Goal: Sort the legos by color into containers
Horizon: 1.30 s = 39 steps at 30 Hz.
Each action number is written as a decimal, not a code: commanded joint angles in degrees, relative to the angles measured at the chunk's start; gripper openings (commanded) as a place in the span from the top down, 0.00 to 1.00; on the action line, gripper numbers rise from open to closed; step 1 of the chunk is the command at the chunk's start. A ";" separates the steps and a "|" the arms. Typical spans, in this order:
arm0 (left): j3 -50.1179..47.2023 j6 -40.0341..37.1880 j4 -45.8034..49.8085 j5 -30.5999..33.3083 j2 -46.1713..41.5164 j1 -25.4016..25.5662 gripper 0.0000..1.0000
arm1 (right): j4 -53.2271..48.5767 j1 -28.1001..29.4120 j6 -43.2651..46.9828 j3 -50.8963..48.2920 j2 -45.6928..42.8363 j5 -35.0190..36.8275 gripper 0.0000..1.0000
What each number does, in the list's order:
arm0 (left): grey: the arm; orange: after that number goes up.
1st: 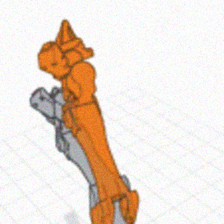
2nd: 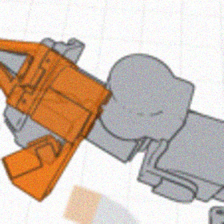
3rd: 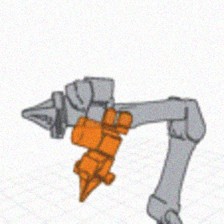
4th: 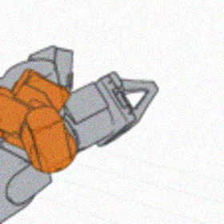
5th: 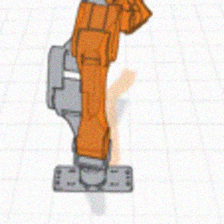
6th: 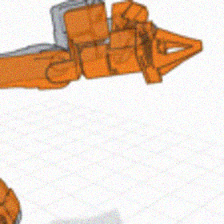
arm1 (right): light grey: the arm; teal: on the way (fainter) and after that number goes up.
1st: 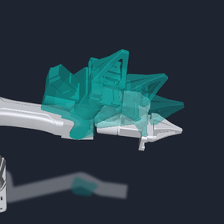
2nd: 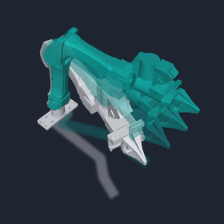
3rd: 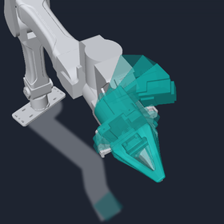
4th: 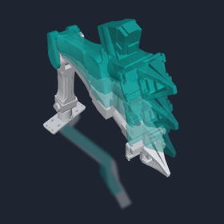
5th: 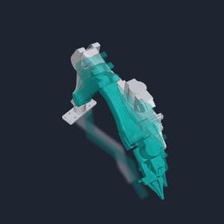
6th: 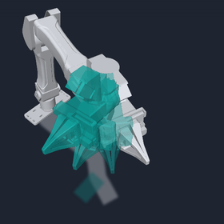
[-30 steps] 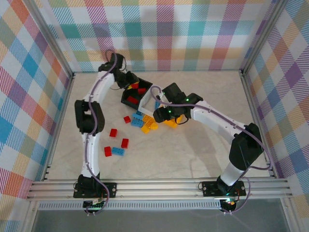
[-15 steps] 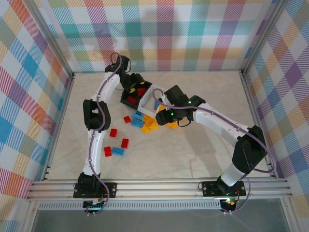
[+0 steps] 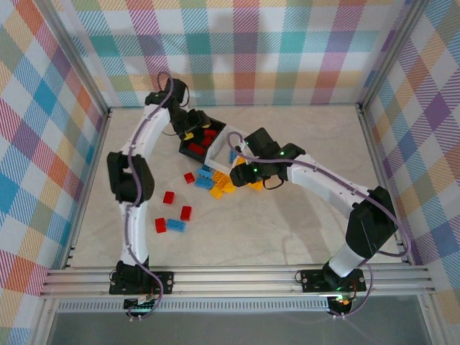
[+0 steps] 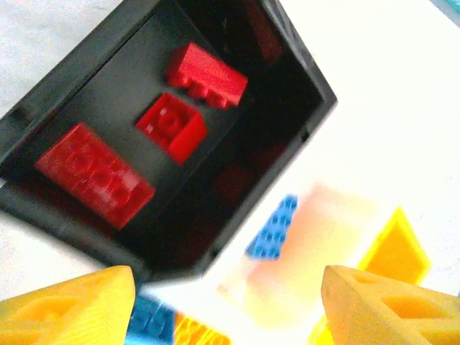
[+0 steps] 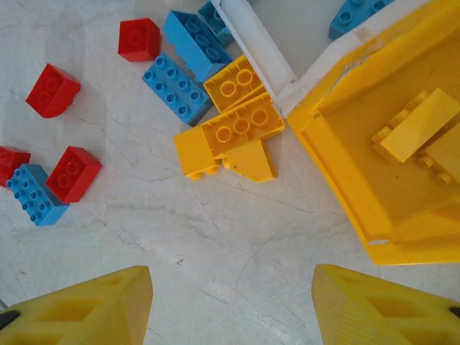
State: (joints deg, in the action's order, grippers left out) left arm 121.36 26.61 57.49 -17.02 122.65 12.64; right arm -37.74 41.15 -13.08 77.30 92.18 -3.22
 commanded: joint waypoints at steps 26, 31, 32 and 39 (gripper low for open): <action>-54.13 -18.56 -2.54 16.18 -25.34 -0.41 0.33 | 3.72 4.07 -5.07 -9.43 -6.47 2.03 0.39; -53.97 -19.98 -4.30 16.39 -22.37 -3.18 0.34 | 2.80 4.03 -4.58 -9.88 -7.27 3.20 0.39; -53.74 -20.30 -4.48 16.48 -21.73 -3.51 0.35 | 2.76 4.00 -4.58 -9.97 -7.28 3.22 0.39; -54.11 -21.60 -5.87 16.67 -17.94 -3.91 0.39 | 2.91 3.99 -5.09 -9.23 -6.17 3.61 0.39</action>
State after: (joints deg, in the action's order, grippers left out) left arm 67.68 6.55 52.29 -0.75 103.57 8.88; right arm -34.52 44.73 -17.41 68.18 86.02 -0.36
